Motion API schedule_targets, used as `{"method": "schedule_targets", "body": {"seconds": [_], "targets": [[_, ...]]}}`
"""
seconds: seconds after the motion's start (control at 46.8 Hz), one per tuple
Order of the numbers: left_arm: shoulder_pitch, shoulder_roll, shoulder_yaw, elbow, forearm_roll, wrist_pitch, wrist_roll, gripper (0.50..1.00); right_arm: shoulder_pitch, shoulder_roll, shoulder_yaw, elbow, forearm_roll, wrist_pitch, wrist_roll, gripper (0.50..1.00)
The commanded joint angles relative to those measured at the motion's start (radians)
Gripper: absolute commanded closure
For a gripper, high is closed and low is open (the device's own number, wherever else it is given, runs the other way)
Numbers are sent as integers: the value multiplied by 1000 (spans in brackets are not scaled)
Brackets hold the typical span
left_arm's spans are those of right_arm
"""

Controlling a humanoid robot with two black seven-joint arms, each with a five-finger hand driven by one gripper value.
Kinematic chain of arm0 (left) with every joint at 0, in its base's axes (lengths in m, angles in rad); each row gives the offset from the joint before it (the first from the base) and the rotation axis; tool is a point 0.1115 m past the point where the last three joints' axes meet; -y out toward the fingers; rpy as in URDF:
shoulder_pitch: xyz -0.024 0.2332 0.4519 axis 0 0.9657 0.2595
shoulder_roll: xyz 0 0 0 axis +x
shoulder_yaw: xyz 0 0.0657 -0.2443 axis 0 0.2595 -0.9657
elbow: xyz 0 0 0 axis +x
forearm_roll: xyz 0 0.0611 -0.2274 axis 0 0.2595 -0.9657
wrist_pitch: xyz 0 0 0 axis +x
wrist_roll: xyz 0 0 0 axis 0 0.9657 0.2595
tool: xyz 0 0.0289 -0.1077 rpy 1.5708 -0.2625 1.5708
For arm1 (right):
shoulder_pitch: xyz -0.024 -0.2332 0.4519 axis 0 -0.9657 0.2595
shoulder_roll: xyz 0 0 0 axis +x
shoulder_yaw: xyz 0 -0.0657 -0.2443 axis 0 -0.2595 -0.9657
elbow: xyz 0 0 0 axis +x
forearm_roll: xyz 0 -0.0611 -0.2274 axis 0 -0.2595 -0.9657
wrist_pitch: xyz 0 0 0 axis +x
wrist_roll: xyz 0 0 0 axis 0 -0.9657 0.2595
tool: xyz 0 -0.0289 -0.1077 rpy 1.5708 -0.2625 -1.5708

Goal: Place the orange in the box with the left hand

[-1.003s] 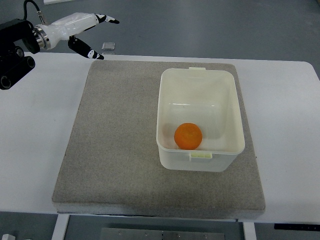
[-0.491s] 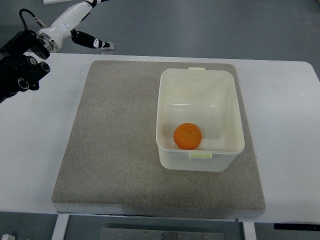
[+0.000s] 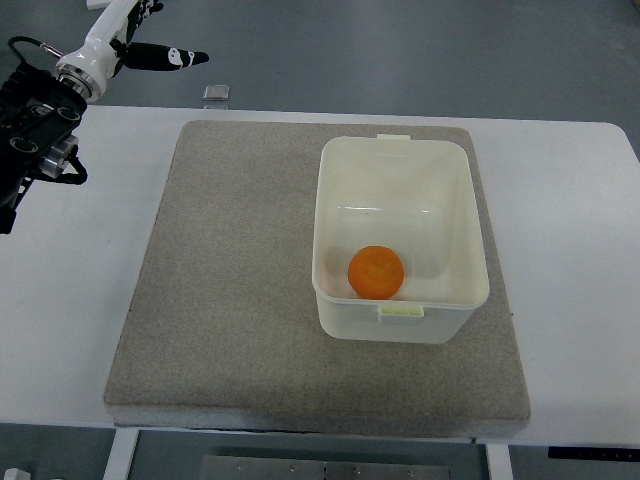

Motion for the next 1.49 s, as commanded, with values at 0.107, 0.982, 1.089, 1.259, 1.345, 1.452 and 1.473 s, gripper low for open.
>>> {"method": "schedule_targets", "body": {"seconds": [0.107,0.982,1.089,1.259,1.345,1.452,1.473], "targets": [[-1,-21,-2,124,-172,-184,19,510,0,0,0,0,0,0,0,568],[112,-99,-353,127,-470,-360,347,514,0,0,0,0,1,0,0,568],[114,-116,-393,126,-470,-359,347,514,0,0,0,0,0,0,0,568],[114,-116,-440,127,-470,-357,347,514,0,0,1,0,1,0,0,568],[114,-115,-477,130,-470,-348,347,516,0,0,0,0,0,0,0,568],[112,-116,-483,130,-468,-333,347,514,0,0,0,0,1,0,0,568],[114,-118,-482,129,-468,-333,347,516,0,0,0,0,0,0,0,570]]}}
